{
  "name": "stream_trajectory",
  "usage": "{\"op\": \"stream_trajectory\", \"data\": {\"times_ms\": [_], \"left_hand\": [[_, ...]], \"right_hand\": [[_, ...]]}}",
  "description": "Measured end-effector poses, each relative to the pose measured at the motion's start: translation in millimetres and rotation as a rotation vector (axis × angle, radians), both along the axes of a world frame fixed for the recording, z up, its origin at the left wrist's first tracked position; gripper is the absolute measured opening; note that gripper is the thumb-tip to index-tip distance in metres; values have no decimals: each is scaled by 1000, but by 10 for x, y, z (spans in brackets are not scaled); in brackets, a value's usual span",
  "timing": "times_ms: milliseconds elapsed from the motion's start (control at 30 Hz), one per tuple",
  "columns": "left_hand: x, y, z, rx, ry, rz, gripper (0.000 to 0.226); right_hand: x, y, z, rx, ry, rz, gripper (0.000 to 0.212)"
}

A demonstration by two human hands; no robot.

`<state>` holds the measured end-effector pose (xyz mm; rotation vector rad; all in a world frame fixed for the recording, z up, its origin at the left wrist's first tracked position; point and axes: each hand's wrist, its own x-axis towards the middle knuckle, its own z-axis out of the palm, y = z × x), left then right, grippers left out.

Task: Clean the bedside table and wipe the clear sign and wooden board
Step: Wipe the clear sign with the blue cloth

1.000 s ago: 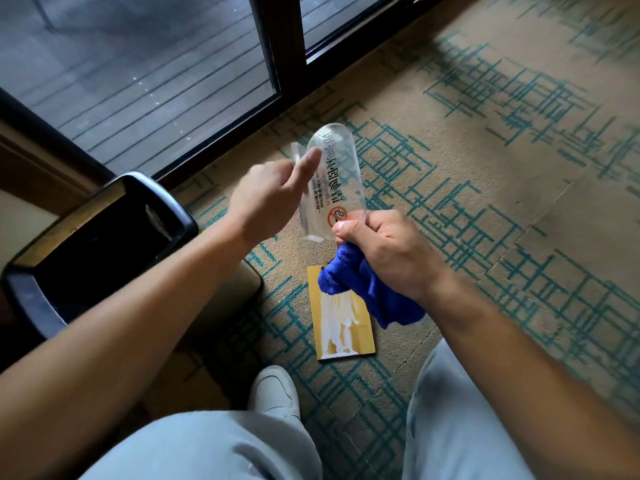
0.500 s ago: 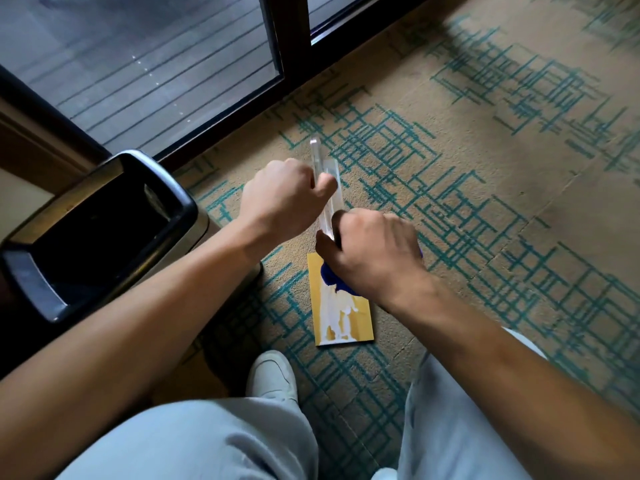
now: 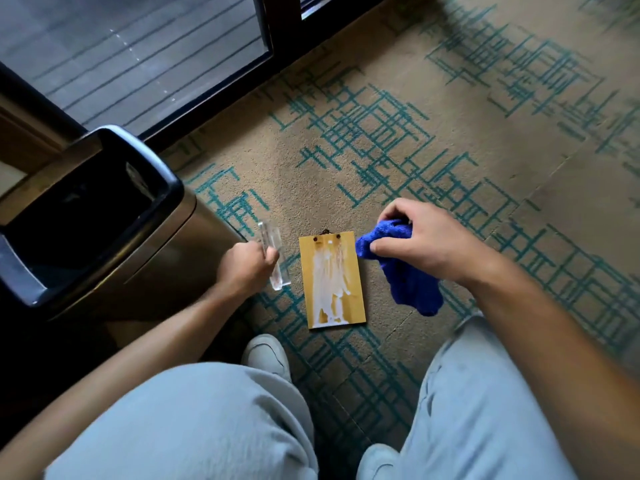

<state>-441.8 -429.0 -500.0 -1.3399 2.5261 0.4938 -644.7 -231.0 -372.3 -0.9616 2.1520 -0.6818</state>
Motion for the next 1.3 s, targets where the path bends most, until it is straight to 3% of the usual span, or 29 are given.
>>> {"op": "stream_trajectory", "data": {"times_ms": [233,667,933,1033,1167,1300], "left_hand": [[69,-28,-607,124,-64,107,45],[-229,-152,-798,207,-26,221,39],[-46,49,-803,205,93,312,64],[136,408,-764,203,177,338,49],[301,768,-989,373,115,298,33],[227,833,-1167,592,253,384,31]], "right_hand": [[-63,-8,-120,-113,-48,-76,23],[-66,71,-165,-114,-52,-118,35],[-81,142,-121,-110,-42,-111,25],[-102,154,-108,-110,-38,-124,25],[-127,136,-134,-115,-44,-127,26],[-90,84,-152,-88,-38,-75,27]]}}
